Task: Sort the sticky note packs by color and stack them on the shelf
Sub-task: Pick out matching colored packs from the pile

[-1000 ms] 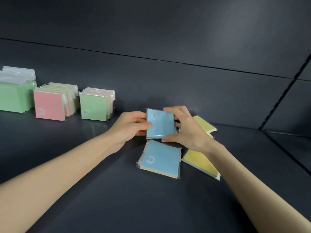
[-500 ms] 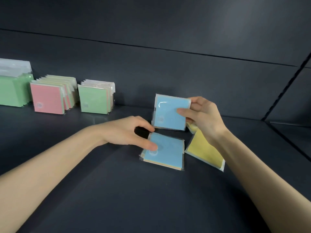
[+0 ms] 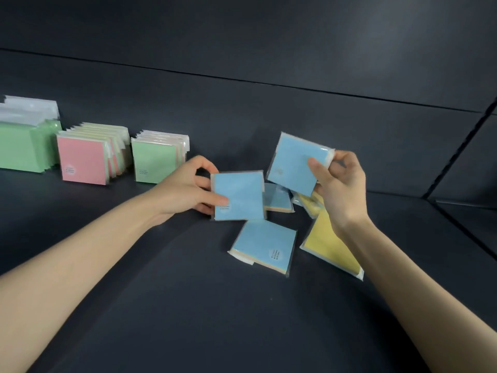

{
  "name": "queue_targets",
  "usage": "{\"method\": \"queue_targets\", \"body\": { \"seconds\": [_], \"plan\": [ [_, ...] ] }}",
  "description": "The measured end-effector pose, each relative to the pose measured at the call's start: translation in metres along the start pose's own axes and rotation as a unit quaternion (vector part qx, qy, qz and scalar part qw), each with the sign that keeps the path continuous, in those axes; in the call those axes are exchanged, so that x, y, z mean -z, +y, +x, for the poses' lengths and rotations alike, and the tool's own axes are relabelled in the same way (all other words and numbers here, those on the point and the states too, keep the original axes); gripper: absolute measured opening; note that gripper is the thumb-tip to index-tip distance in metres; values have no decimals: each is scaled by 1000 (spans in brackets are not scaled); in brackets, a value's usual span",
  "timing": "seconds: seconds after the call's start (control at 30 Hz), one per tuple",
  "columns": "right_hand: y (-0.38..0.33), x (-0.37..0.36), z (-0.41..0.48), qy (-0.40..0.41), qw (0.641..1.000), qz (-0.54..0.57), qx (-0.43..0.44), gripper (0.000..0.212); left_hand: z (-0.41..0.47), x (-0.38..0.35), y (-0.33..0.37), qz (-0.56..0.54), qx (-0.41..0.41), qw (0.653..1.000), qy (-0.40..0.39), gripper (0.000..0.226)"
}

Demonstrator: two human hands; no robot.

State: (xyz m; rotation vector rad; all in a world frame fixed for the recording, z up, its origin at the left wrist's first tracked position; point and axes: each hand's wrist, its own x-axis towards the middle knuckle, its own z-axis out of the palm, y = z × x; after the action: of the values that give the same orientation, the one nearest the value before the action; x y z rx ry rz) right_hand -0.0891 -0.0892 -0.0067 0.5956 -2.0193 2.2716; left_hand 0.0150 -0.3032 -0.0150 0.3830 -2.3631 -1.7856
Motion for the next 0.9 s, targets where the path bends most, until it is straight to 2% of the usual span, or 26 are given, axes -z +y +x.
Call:
{"method": "queue_targets", "body": {
  "seconds": [0.07,0.13,0.33,0.43,0.5,0.57,0.6,0.7,0.77,0.8,0.9],
  "plan": [
    [-1,0,0,3,1000,19,-3,12,3,1,-4,0,-10,998,66,43],
    [1,-3,0,-33,998,39,-31,12,5,-2,-6,-11,-27,996,89,38],
    [16,-19,-6,-138,984,-101,-58,16,-1,-13,-2,-66,-53,996,-20,24],
    [22,-29,-8,-152,975,-157,-48,22,-1,-15,-3,-20,-74,997,-1,31],
    [24,-30,-6,-161,971,-174,-30,38,-1,-13,-2,5,-89,996,13,29],
    [22,-29,-3,-204,960,-192,-22,60,0,-8,0,18,-99,995,14,27],
    [21,-28,0,-232,949,-213,-15,62,0,-5,1,30,-103,994,14,26],
    [14,-35,9,-283,917,-282,17,39,3,3,4,91,-110,990,19,24],
    [11,-46,16,-282,912,-297,36,32,8,9,5,148,-118,981,32,22],
    [11,-53,19,-281,911,-298,40,30,12,14,6,199,-129,970,47,21],
    [10,-70,31,-271,913,-302,48,27,27,32,9,374,-168,907,94,19]
  ]
}}
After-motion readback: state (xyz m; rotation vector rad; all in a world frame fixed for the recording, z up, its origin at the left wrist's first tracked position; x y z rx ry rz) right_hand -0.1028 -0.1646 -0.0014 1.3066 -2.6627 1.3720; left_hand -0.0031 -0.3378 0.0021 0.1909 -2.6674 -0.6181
